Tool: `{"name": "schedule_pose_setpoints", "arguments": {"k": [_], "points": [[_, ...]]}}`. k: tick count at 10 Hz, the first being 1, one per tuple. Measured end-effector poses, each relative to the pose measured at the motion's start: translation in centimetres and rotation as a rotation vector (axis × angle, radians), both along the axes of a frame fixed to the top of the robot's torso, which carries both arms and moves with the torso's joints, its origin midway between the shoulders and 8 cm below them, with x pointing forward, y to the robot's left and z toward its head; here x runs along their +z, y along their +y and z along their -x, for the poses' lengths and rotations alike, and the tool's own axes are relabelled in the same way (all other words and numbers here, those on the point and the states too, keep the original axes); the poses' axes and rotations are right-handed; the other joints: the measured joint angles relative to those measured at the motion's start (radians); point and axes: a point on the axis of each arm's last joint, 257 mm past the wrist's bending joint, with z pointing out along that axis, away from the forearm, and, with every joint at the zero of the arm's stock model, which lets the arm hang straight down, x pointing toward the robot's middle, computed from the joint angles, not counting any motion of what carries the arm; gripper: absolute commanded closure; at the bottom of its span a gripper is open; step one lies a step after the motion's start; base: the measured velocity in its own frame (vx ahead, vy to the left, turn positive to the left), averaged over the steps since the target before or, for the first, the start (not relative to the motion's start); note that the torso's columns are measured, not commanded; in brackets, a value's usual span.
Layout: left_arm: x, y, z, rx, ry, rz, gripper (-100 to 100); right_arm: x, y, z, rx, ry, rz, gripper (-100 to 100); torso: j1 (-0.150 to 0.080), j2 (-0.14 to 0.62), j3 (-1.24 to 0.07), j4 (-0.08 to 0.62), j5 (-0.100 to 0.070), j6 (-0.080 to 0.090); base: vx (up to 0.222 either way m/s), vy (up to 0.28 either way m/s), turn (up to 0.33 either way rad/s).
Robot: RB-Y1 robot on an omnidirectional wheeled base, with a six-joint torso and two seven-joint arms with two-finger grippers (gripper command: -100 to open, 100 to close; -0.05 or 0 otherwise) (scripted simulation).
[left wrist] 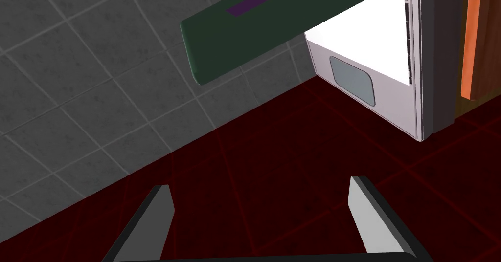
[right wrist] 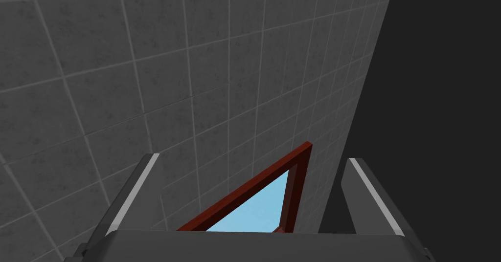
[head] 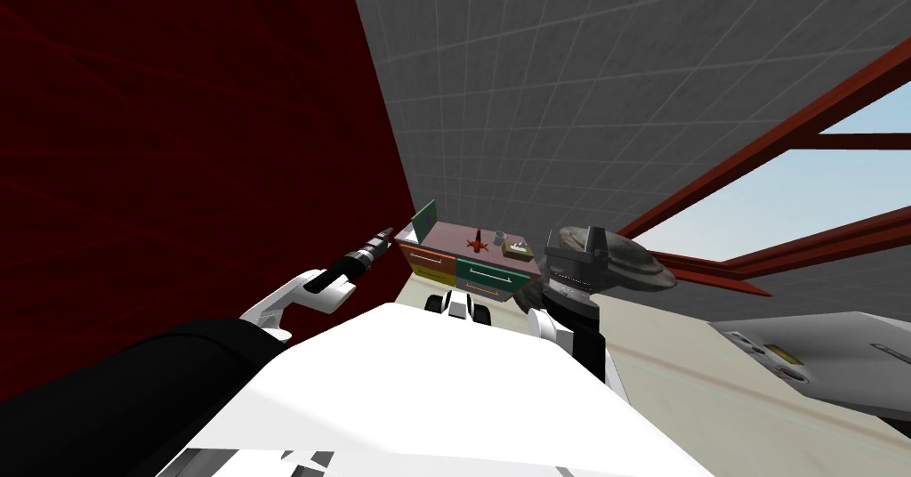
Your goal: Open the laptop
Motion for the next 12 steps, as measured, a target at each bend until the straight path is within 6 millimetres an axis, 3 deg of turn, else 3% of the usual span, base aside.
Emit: {"name": "schedule_pose_setpoints", "arguments": {"k": [3, 8, 12], "points": [[-0.3, 0.2, 0.0, 0.004, 0.014, -0.014, -100, 0.0, 0.0, 0.0, 0.000, 0.000, 0.000, 0, 0.000, -0.002, -0.001, 0.000, 0.000, 0.000, 0.029, -0.018, -0.076], [-1.8, 2.8, 0.5, 0.040, 0.108, -0.096, -100, 0.0, 0.0, 0.0, 0.000, 0.000, 0.000, 0, 0.001, 0.000, 0.000, 0.000, 0.000, 0.000, 0.098, 0.003, -0.209], [-2.6, 4.5, 0.8, 0.065, 0.166, -0.150, -100, 0.0, 0.0, 0.0, 0.000, 0.000, 0.000, 0, 0.001, 0.002, 0.001, 0.001, 0.000, -0.001, 0.070, -0.006, -0.095]]}}
